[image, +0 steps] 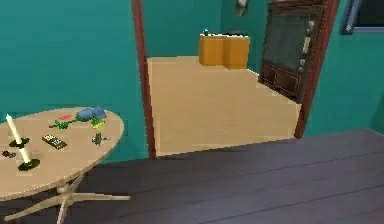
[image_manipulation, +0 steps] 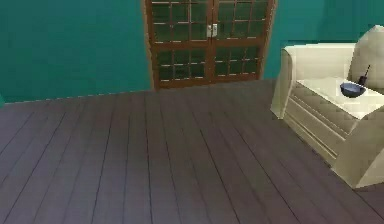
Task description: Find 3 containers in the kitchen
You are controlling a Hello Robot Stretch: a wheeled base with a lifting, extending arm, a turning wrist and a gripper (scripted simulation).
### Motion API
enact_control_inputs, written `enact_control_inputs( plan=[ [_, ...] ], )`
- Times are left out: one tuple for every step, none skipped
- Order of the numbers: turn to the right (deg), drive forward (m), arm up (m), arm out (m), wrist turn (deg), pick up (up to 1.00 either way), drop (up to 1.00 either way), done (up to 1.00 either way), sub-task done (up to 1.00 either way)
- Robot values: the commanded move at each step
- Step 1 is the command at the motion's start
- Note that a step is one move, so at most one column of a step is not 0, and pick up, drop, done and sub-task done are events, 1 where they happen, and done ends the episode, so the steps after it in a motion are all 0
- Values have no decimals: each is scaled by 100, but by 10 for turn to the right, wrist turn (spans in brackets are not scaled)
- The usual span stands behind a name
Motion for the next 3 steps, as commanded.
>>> enact_control_inputs(
  plan=[
    [0,100,0,0,0,0,0,0,0],
    [0,80,0,0,0,0,0,0,0],
    [-300,0,0,0,0,0,0,0,0]
  ],
)
